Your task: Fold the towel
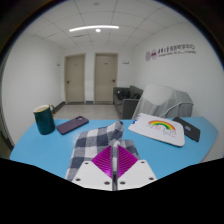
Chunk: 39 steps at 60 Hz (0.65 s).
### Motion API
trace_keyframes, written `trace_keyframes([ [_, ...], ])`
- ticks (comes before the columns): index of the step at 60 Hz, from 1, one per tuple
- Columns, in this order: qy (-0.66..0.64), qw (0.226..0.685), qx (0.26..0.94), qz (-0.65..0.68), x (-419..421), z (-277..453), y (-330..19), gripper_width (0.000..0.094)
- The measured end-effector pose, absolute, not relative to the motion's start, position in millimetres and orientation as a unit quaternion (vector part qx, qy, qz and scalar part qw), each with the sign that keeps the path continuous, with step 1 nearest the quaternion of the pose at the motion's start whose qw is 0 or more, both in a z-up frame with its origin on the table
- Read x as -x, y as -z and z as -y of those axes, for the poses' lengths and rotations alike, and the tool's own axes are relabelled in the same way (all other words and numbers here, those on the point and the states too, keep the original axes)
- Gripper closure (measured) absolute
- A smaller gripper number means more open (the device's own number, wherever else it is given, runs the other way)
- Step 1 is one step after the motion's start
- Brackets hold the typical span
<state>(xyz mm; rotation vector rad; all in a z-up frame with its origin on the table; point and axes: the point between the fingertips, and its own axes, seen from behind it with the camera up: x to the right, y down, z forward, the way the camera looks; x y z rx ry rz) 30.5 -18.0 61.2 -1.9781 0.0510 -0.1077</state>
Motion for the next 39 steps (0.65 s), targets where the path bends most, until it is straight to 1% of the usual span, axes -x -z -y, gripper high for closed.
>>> trace_keyframes([
  [2,0.051,0.529,0.846,-0.031,-46,19,-42,0.0901],
  [5,0.049,0.512,0.856,-0.046,-56,24,-27,0.0876],
  [8,0.039,0.505,0.860,-0.069,-63,26,-23,0.0818],
  [10,0.029,0.501,0.861,-0.081,-65,27,-23,0.0753],
  [12,0.025,0.498,0.862,-0.095,-70,30,-25,0.0634],
  [13,0.024,0.497,0.861,-0.100,-73,32,-26,0.0522],
  [17,0.021,0.496,0.861,-0.112,-75,42,-38,0.0153],
  [18,0.019,0.496,0.860,-0.113,-74,45,-42,0.0150],
  [20,0.013,0.497,0.860,-0.113,-70,51,-51,0.0090],
  [24,0.007,0.499,0.859,-0.110,-59,67,-65,0.0118],
  [39,0.008,0.508,0.853,-0.120,6,153,-121,0.0112],
])
